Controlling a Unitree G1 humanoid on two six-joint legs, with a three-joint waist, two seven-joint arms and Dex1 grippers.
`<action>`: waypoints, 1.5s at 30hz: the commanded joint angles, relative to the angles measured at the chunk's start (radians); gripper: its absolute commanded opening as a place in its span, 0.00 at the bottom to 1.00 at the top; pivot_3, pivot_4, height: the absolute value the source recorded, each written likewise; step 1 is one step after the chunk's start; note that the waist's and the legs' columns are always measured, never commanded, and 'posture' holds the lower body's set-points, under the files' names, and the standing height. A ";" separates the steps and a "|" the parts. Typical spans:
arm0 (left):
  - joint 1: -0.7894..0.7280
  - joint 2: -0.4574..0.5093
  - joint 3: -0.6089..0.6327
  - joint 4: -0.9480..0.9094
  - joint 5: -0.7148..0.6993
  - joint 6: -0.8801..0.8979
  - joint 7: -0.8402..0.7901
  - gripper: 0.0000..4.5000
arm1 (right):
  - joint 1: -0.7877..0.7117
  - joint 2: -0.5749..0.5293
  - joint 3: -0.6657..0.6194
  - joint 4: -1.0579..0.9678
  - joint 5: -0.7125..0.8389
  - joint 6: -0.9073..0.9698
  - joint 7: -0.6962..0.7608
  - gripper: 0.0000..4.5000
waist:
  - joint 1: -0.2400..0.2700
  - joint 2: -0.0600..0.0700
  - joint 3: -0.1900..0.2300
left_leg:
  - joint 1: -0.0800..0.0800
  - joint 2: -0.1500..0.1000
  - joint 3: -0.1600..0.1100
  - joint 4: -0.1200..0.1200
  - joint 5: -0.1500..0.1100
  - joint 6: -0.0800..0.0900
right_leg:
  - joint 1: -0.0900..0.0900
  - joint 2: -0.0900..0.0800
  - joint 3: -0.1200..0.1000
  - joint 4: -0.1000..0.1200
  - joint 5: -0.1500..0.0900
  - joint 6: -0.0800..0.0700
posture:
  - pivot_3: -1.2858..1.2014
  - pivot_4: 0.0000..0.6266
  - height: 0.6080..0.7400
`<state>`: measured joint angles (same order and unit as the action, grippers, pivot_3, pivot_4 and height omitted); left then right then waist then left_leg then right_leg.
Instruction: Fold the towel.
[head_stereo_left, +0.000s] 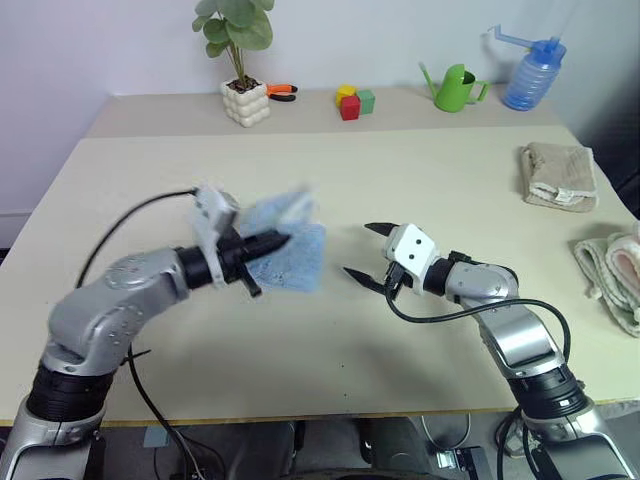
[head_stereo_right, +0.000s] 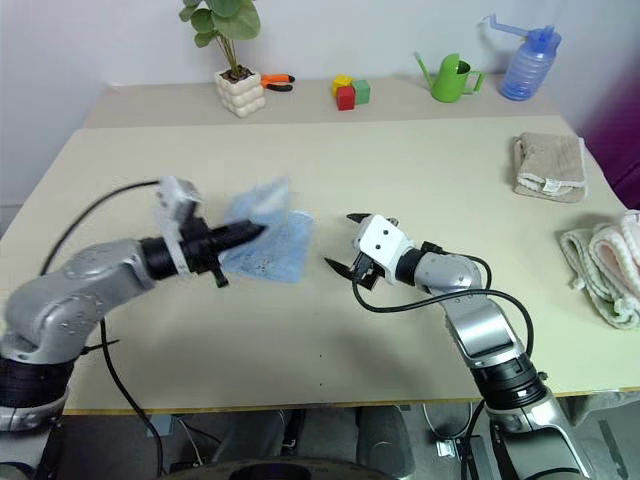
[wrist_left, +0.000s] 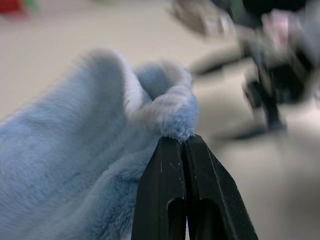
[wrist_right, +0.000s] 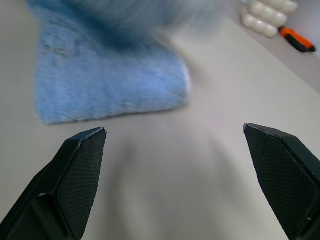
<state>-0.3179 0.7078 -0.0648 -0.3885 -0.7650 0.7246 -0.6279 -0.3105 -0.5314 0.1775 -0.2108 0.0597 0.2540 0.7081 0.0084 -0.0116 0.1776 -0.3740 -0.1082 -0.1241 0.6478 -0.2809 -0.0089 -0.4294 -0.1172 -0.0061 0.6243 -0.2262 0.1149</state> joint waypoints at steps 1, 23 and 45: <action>-0.015 0.019 -0.057 -0.021 0.066 -0.033 -0.098 0.01 | -0.006 -0.003 -0.021 -0.022 -0.006 -0.024 -0.010 1.00 | 0.001 0.000 0.000 | 0.000 0.000 0.000 0.000 0.000 0.000 | 0.000 0.000 0.000 0.000 0.000 0.000 | 0.52 0.24 0.94; 0.052 0.023 0.347 0.008 0.001 0.040 -0.039 0.11 | -0.120 0.076 -0.118 -0.080 0.201 0.174 -0.011 0.00 | 0.003 0.000 0.000 | -0.001 0.000 0.000 0.000 0.000 0.001 | -0.001 0.000 0.000 0.000 0.000 0.000 | 0.52 0.24 0.94; 0.080 -0.200 0.052 0.273 0.421 -0.273 0.067 0.00 | -0.220 0.264 0.175 0.250 -0.043 0.157 -0.111 0.00 | -0.019 0.000 -0.001 | 0.000 -0.001 0.000 0.000 0.003 -0.006 | -0.003 -0.001 0.000 0.004 0.001 0.000 | 0.52 0.24 0.94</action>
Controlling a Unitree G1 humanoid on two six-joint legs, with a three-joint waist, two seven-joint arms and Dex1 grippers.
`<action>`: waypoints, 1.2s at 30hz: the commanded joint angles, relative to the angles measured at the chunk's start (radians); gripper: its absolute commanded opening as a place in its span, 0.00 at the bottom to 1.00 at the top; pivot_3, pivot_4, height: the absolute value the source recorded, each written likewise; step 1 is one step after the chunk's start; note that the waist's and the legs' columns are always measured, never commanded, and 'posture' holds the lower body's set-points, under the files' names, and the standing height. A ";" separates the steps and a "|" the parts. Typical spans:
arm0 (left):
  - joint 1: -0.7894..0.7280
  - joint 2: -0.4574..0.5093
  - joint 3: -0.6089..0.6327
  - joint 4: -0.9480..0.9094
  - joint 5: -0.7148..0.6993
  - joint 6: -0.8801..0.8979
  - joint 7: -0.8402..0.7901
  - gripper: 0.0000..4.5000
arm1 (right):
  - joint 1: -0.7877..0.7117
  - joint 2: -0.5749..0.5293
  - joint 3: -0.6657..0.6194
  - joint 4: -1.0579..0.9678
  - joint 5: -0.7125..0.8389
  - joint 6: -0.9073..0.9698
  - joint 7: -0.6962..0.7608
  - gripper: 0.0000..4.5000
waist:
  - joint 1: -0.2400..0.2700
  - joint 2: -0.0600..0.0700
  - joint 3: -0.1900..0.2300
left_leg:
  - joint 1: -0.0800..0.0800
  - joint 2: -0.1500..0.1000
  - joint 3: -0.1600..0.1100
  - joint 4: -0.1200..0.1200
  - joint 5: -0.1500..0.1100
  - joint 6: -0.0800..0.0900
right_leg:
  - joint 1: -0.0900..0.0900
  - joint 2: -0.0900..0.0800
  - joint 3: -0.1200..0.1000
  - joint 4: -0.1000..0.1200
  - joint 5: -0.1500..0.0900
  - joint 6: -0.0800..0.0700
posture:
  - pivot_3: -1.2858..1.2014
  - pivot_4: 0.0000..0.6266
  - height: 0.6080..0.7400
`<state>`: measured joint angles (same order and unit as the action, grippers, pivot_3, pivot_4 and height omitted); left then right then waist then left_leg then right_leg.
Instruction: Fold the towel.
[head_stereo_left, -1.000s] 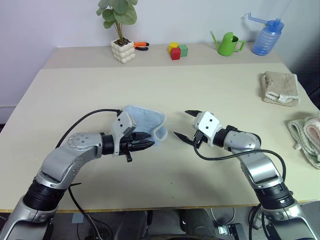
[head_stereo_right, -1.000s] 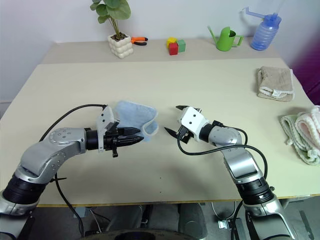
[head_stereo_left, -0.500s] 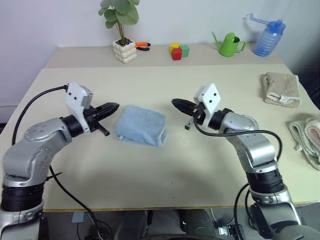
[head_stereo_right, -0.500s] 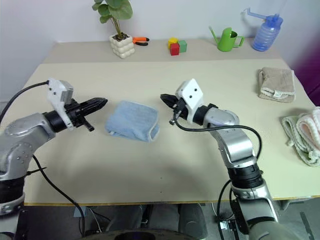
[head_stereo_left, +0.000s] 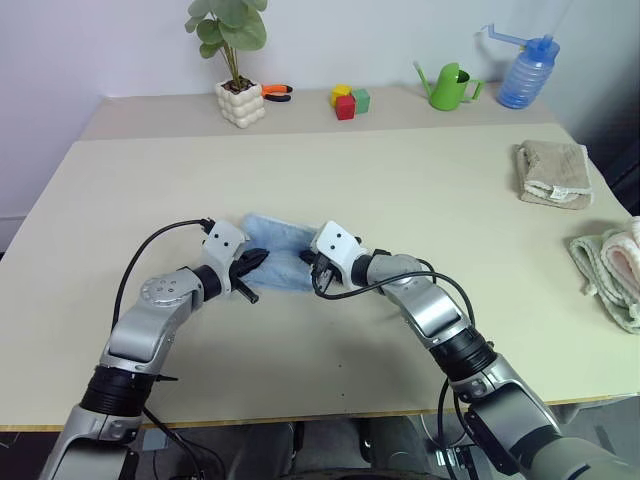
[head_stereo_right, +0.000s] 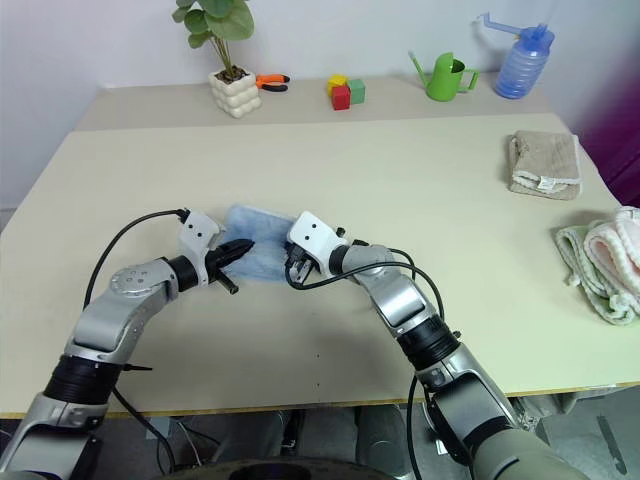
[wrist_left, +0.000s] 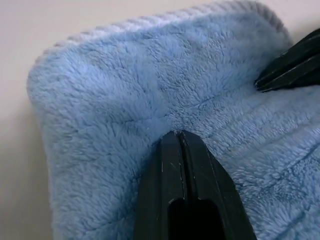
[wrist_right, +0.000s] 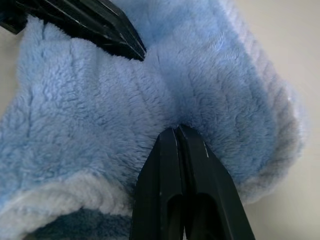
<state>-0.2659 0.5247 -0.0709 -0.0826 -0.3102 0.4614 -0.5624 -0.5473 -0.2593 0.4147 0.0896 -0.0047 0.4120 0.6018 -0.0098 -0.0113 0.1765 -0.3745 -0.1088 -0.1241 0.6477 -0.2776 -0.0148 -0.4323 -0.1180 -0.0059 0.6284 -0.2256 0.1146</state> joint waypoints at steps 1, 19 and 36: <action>0.037 -0.026 0.095 -0.063 -0.065 -0.005 0.000 0.00 | 0.021 -0.008 -0.099 -0.084 0.059 0.022 0.006 0.05 | -0.001 0.000 0.000 | 0.000 0.000 0.000 0.000 0.000 0.000 | 0.000 0.000 0.000 0.000 0.000 0.000 | 0.52 0.24 0.94; 0.263 0.160 0.312 -0.257 -0.186 -0.031 -0.208 0.00 | 0.024 0.150 -0.425 -0.257 0.465 0.732 -0.131 0.99 | -0.003 0.001 0.001 | -0.001 0.001 0.000 -0.001 -0.004 0.006 | -0.002 0.000 0.000 0.000 0.000 -0.001 | 0.52 0.24 0.94; 0.294 0.125 0.285 -0.324 -0.169 -0.012 -0.143 0.00 | -0.037 0.308 -0.487 -0.123 0.531 0.709 -0.218 0.05 | -0.006 0.001 0.001 | -0.001 0.001 0.000 -0.001 -0.004 0.006 | -0.003 0.001 0.000 0.000 0.000 -0.001 | 0.52 0.24 0.94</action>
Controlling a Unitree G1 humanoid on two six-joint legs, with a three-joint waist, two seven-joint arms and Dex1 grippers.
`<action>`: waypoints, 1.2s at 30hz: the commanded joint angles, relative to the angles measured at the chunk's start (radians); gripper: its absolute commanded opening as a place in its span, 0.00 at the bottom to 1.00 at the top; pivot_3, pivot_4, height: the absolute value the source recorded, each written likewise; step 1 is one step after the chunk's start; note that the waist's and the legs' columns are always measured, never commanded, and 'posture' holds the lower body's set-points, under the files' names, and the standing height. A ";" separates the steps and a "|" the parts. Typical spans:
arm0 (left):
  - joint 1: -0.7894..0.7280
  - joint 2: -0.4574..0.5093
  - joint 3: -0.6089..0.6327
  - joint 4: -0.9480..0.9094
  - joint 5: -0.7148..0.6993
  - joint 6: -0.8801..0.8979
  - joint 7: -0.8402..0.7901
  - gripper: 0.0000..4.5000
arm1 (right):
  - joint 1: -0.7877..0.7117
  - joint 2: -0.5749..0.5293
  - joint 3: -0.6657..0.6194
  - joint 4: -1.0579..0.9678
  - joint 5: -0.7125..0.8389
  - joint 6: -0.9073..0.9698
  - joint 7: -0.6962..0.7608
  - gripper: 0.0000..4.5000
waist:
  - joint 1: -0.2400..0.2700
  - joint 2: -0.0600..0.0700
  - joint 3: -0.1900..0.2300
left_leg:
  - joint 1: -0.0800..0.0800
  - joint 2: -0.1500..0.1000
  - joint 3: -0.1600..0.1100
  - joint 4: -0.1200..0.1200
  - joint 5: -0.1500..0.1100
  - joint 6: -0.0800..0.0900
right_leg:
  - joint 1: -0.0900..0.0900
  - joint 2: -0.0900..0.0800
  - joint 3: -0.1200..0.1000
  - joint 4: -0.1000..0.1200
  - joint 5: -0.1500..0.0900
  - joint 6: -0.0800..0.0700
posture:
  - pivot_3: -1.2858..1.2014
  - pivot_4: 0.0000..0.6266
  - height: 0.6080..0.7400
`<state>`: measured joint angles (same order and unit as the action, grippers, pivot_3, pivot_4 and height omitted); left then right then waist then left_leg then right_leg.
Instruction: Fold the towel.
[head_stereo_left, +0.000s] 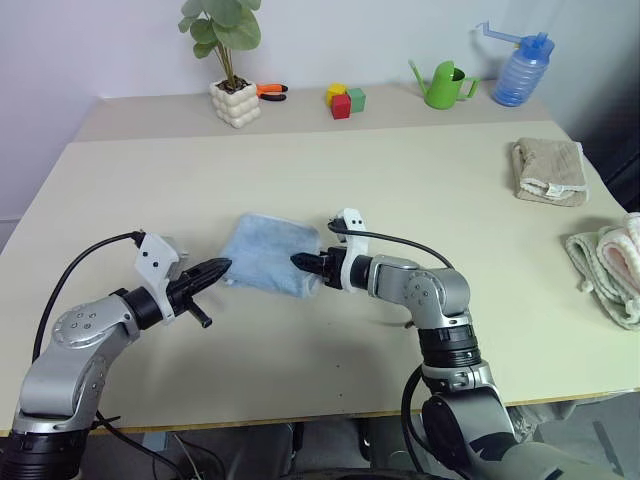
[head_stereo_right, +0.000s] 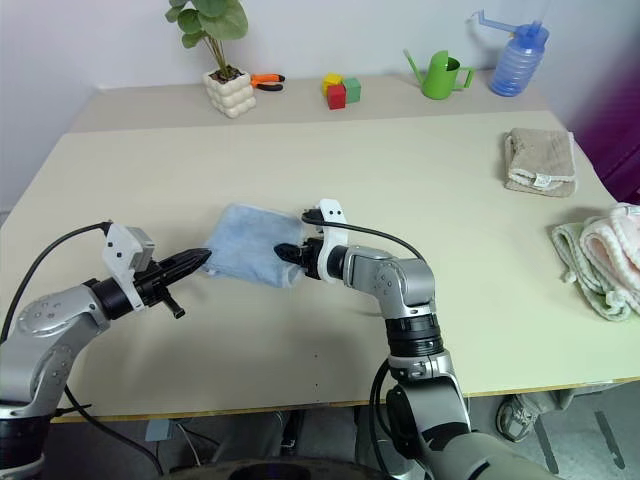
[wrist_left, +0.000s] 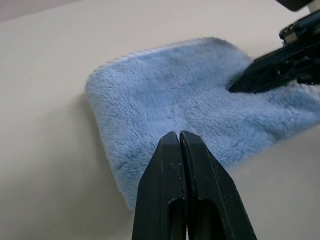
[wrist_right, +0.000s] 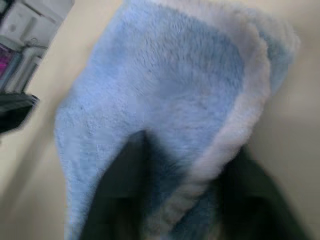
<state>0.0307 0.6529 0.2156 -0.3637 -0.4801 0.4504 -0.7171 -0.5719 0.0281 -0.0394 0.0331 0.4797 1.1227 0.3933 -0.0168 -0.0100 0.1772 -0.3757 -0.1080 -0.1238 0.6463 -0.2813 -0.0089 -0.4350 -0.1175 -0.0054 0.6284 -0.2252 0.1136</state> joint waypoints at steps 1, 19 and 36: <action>-0.013 -0.009 -0.012 -0.044 0.004 -0.001 0.017 0.00 | -0.010 0.021 -0.048 -0.084 0.058 -0.019 -0.012 0.02 | 0.002 0.000 0.000 | 0.000 0.000 0.000 0.000 0.000 0.000 | 0.000 0.000 0.000 0.000 0.000 0.000 | 0.52 0.24 0.94; -0.247 -0.123 -0.195 0.180 0.087 -0.103 -0.028 0.00 | -0.013 -0.206 -0.718 -0.231 0.202 -0.179 -0.456 0.02 | 0.003 0.001 0.000 | 0.000 0.000 0.001 0.000 0.000 0.000 | 0.000 0.000 0.000 0.000 0.000 0.000 | 0.52 0.24 0.94; -0.341 -0.182 -0.250 0.311 0.135 -0.164 -0.083 0.00 | 0.161 -0.284 -0.835 -0.368 0.322 -0.113 -0.725 0.90 | 0.005 0.004 0.000 | 0.001 0.000 0.006 0.001 -0.001 0.002 | 0.001 -0.001 0.003 0.000 0.000 0.001 | 0.52 0.24 0.94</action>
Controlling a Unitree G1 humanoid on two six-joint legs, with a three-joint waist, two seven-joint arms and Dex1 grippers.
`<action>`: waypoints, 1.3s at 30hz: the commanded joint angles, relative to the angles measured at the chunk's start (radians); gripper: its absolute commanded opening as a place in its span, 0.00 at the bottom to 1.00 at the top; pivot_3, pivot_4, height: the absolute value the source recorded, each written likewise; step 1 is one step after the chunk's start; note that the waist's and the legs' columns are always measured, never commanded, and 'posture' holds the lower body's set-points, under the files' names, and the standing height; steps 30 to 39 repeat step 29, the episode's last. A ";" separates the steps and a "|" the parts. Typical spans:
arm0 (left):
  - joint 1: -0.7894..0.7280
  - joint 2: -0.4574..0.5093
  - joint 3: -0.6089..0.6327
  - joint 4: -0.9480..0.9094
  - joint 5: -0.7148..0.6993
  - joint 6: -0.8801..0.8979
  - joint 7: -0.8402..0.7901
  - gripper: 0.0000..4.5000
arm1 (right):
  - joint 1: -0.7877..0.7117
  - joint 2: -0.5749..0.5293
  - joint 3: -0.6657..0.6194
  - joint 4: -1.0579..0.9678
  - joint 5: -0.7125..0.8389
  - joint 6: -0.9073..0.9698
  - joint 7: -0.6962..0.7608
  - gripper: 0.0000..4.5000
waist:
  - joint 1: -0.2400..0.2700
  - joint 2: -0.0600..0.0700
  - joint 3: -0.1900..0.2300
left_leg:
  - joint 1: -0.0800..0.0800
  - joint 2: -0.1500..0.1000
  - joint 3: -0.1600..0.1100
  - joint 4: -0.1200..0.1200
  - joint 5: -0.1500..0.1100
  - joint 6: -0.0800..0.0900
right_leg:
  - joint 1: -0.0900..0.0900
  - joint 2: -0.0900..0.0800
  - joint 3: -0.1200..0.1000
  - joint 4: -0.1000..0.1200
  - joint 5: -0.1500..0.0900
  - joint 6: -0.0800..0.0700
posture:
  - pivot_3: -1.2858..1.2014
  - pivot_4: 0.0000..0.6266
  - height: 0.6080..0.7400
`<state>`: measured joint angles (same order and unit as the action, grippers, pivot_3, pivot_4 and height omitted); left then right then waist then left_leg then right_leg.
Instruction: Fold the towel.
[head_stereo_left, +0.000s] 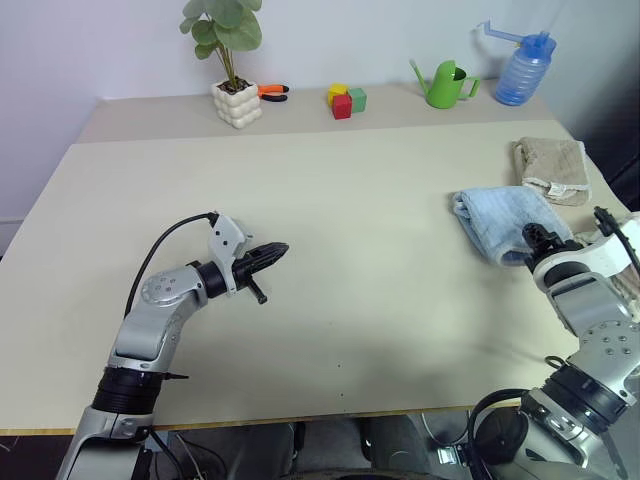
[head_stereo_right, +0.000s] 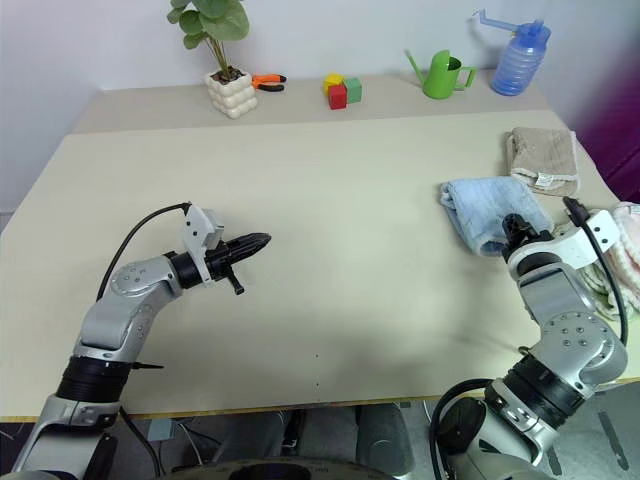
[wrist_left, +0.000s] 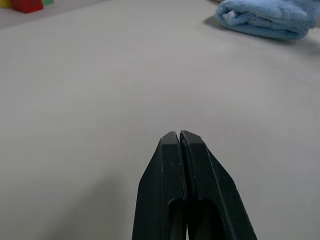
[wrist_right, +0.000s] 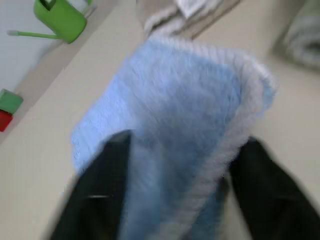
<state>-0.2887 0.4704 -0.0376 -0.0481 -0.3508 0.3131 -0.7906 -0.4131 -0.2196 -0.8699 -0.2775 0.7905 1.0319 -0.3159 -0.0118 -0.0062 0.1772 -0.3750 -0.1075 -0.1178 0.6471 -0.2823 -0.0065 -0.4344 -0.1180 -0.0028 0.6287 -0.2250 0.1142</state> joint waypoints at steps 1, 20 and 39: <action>-0.026 -0.002 0.004 0.001 0.009 -0.032 -0.010 0.00 | 0.012 -0.053 -0.001 -0.063 0.003 -0.025 -0.016 0.97 | 0.001 0.000 0.000 | 0.000 0.000 0.000 0.000 0.000 0.000 | 0.000 0.000 0.000 0.000 0.000 0.000 | 0.52 0.24 0.94; 0.032 0.058 0.178 0.017 0.106 -0.146 0.192 0.00 | 0.157 -0.483 0.674 -0.043 -0.363 -0.531 0.742 0.97 | 0.002 0.000 0.001 | 0.000 0.001 0.002 0.001 -0.001 0.001 | 0.001 0.001 0.000 -0.002 0.000 0.001 | 0.52 0.24 0.94; 0.188 0.089 0.270 -0.148 0.060 -0.072 0.212 0.00 | 0.079 -0.455 0.798 0.125 -0.423 -0.652 0.940 0.97 | 0.015 -0.001 0.001 | 0.000 0.001 0.001 0.001 -0.001 0.002 | 0.004 0.001 0.000 -0.010 0.002 0.004 | 0.52 0.24 0.94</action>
